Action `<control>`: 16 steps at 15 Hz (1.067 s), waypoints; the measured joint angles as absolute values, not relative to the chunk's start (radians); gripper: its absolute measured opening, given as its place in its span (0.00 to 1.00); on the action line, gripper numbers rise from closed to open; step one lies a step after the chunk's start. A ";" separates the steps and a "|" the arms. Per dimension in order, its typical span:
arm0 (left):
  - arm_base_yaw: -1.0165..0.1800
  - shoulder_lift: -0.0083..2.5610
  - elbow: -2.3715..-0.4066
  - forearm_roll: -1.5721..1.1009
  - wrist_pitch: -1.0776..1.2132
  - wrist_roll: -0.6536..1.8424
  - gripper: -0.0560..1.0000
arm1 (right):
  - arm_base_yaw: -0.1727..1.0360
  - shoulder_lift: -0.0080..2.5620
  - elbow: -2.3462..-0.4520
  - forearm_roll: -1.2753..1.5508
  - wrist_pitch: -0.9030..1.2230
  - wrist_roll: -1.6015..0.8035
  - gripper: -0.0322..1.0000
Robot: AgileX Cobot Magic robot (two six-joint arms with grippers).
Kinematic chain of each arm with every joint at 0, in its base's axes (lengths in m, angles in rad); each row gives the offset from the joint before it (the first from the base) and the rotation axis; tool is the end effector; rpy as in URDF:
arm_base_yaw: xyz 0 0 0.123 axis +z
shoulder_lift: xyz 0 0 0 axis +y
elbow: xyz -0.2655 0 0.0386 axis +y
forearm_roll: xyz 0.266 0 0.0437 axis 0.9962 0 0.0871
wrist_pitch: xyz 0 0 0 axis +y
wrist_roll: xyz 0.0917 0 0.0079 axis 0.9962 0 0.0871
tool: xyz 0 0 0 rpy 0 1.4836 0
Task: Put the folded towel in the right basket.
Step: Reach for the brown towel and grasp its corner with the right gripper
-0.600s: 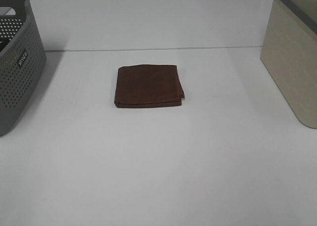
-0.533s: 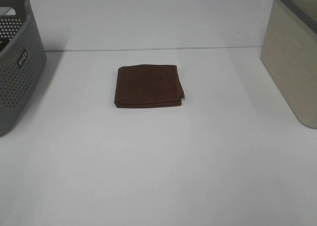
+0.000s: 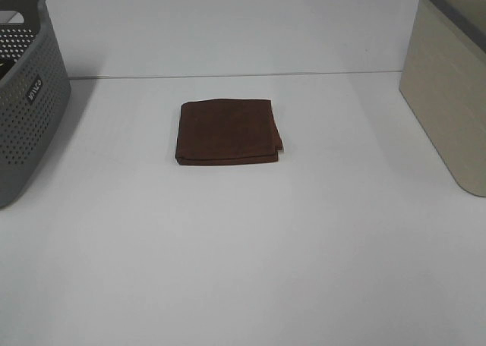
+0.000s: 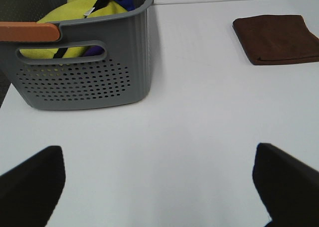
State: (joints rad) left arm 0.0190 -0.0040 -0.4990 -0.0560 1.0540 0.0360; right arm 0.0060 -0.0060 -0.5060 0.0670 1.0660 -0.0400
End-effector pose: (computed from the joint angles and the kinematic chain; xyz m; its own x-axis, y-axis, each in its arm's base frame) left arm 0.0286 -0.0039 0.2859 -0.4465 -0.0002 -0.8948 0.0283 0.9995 -0.0143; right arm 0.0268 0.0056 0.2870 -0.4487 -0.0102 -0.8936 -0.0617 0.9979 0.0196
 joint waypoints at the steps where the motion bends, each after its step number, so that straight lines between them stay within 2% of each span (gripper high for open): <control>1: 0.019 -0.004 -0.499 -0.056 1.054 0.036 0.97 | 0.006 -0.006 -0.506 0.067 1.066 -0.040 0.62; 16: 0.019 -0.004 -0.499 -0.056 1.054 0.036 0.97 | 0.006 -0.006 -0.506 0.067 1.066 -0.040 0.62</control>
